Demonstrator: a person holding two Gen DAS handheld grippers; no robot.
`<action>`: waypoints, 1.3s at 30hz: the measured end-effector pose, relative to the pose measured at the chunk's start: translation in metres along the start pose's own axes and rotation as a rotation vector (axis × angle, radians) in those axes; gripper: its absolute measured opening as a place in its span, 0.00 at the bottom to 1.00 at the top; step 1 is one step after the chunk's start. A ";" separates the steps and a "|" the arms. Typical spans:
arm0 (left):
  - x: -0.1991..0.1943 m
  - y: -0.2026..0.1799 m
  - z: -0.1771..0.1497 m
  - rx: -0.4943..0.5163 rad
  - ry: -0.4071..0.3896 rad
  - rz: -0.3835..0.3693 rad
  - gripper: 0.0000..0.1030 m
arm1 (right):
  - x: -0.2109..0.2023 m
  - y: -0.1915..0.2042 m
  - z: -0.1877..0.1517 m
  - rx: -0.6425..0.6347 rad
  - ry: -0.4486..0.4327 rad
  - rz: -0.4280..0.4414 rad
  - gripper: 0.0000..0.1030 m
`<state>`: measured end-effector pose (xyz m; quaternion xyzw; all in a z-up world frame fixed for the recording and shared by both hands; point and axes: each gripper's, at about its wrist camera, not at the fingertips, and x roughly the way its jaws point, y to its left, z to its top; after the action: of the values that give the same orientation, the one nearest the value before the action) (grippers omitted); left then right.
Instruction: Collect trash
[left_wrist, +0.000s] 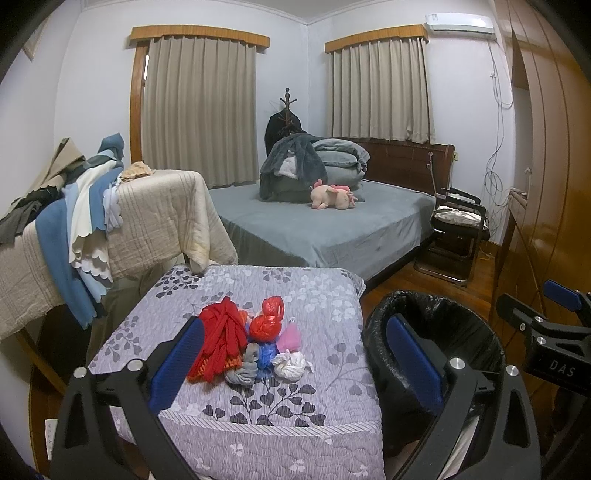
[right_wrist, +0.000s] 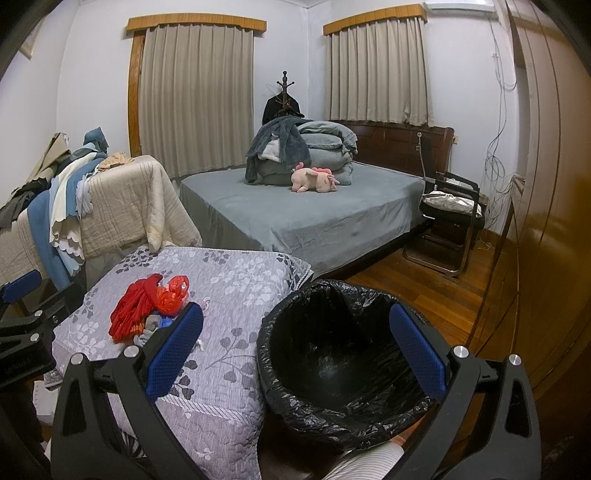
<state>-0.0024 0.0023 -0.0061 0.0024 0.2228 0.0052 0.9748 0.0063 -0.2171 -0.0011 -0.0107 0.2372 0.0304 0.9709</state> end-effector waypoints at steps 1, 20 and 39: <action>-0.001 0.000 -0.001 0.000 0.000 0.000 0.94 | 0.000 0.000 0.000 0.000 0.001 0.000 0.95; 0.002 -0.001 0.002 0.000 0.006 0.001 0.94 | 0.002 0.000 0.000 0.001 0.003 0.002 0.95; 0.002 0.000 -0.003 -0.002 0.012 0.000 0.94 | 0.000 0.002 0.004 0.000 0.009 0.002 0.95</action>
<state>-0.0018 0.0023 -0.0099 0.0015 0.2286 0.0053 0.9735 0.0080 -0.2153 0.0026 -0.0107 0.2414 0.0313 0.9699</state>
